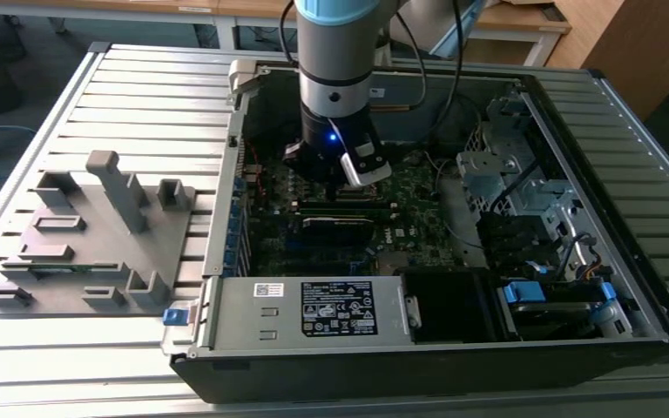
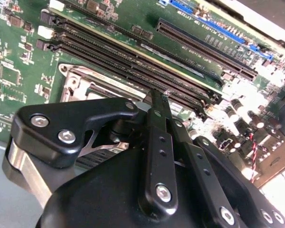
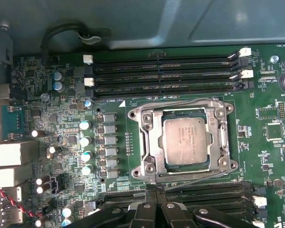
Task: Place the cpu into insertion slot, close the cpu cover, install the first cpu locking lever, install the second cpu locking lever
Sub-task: 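Install the second cpu locking lever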
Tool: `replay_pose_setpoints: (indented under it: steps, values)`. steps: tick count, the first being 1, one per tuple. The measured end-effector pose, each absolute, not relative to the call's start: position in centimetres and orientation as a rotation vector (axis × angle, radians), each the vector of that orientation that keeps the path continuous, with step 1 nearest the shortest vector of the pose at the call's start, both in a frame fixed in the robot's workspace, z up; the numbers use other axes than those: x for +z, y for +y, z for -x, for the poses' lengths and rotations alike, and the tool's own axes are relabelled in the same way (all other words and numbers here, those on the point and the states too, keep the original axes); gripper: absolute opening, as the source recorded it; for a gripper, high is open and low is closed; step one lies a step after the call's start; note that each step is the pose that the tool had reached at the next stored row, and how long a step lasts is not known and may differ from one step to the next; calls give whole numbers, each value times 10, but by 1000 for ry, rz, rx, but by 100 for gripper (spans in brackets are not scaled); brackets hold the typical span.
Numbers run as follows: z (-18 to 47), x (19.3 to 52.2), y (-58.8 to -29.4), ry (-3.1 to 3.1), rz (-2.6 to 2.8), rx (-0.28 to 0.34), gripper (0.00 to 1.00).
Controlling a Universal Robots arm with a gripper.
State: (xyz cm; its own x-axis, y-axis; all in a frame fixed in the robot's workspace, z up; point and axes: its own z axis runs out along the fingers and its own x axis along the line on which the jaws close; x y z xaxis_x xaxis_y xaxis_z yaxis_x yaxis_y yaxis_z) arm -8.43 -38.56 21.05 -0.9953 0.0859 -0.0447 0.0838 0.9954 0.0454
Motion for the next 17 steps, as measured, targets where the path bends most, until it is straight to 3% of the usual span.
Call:
replay_pose_setpoints:
  steps: [17]
  values:
    - [92, 204, -386, 3092, -131, 68, 10]
